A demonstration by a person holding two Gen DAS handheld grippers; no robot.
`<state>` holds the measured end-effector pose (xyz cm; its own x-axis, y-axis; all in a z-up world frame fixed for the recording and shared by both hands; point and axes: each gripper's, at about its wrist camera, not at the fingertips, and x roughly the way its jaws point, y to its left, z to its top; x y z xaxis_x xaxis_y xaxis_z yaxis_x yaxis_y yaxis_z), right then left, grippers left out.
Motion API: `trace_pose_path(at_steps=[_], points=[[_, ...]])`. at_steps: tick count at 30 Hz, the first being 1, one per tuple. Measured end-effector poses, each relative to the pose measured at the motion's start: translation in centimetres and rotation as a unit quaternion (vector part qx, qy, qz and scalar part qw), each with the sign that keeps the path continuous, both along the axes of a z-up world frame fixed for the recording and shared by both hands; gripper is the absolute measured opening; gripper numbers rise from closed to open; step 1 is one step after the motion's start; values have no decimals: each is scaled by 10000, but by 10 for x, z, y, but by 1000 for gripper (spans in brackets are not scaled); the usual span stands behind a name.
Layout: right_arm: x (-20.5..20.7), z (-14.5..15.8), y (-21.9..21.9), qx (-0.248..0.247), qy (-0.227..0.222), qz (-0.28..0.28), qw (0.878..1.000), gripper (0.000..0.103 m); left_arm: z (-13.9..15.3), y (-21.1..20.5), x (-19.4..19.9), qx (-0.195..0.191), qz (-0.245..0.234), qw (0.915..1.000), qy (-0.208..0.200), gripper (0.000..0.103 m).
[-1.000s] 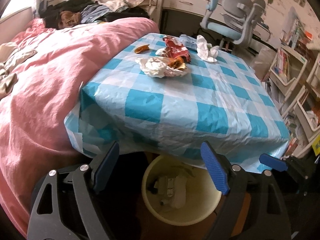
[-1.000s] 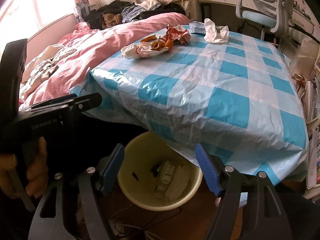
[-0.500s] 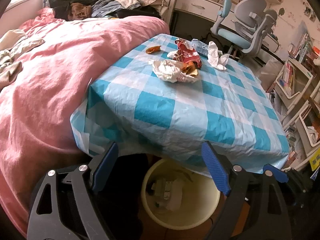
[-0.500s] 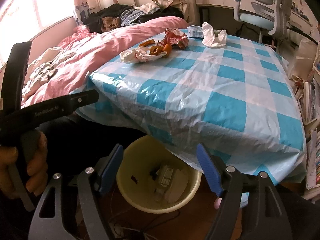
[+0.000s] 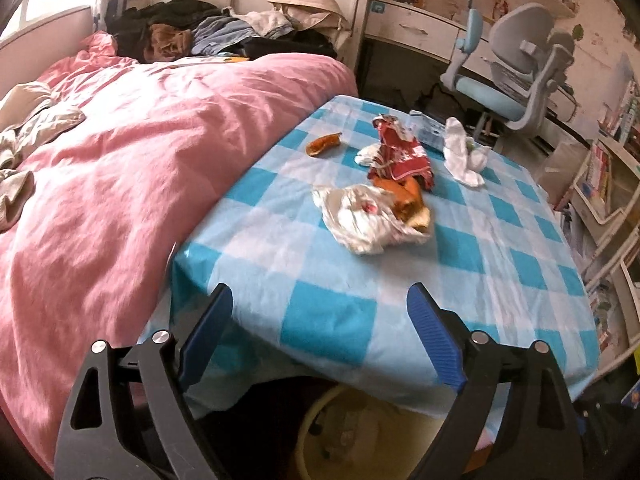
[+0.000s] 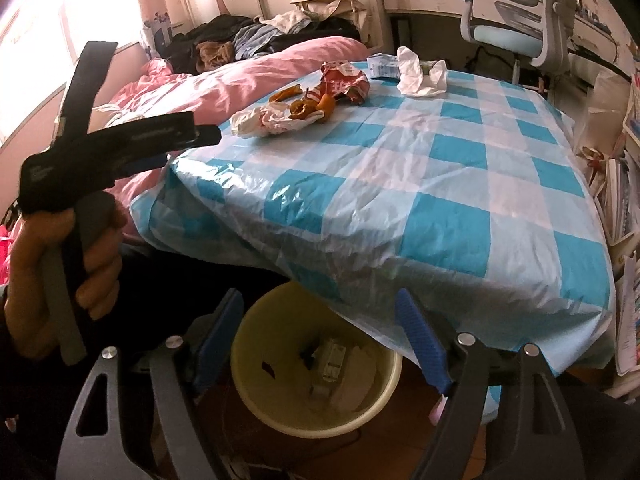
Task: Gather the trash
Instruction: 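Move both tools back over the table toward the remaining trash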
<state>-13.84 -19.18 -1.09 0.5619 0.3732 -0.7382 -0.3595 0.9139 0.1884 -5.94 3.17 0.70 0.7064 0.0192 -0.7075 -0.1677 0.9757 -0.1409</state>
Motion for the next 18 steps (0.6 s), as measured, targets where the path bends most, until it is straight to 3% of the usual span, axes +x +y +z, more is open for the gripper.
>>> trace_pose_path(at_steps=[18], points=[[47,18,-2,102,-327,-271,9990,76,-10,-12,70,-12,-178,9996,227,85]])
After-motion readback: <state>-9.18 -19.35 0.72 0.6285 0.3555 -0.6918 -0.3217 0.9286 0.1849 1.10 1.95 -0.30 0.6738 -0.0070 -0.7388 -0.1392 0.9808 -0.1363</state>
